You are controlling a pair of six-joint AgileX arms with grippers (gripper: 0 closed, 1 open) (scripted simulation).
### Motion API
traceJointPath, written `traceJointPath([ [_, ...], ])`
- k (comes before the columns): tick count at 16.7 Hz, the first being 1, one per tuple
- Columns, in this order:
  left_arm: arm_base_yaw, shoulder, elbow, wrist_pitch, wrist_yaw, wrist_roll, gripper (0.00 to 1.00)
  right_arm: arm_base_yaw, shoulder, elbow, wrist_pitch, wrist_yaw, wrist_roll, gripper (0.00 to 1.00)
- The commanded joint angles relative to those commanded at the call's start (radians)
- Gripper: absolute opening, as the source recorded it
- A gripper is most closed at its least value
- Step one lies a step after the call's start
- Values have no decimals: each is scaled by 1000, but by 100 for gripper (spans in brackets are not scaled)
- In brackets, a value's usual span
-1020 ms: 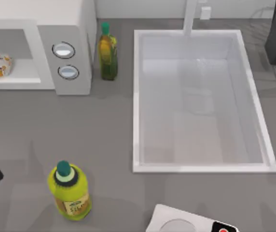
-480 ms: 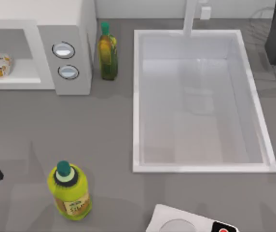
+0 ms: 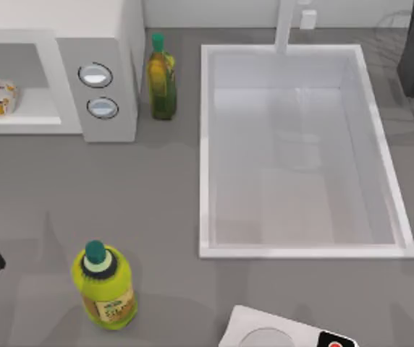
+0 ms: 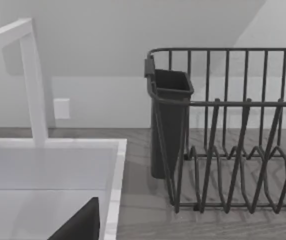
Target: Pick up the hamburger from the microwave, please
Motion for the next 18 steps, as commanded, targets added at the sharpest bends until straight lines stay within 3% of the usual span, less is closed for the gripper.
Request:
traceJointPath([
  [8, 5, 97, 37, 46, 7, 3, 100, 0, 0, 0, 0, 0, 0, 100],
  [13, 23, 417, 159, 200, 29, 11, 100, 0, 0, 0, 0, 0, 0, 100],
  [18, 48, 880, 336, 420, 61, 24, 100, 0, 0, 0, 0, 0, 0, 100],
])
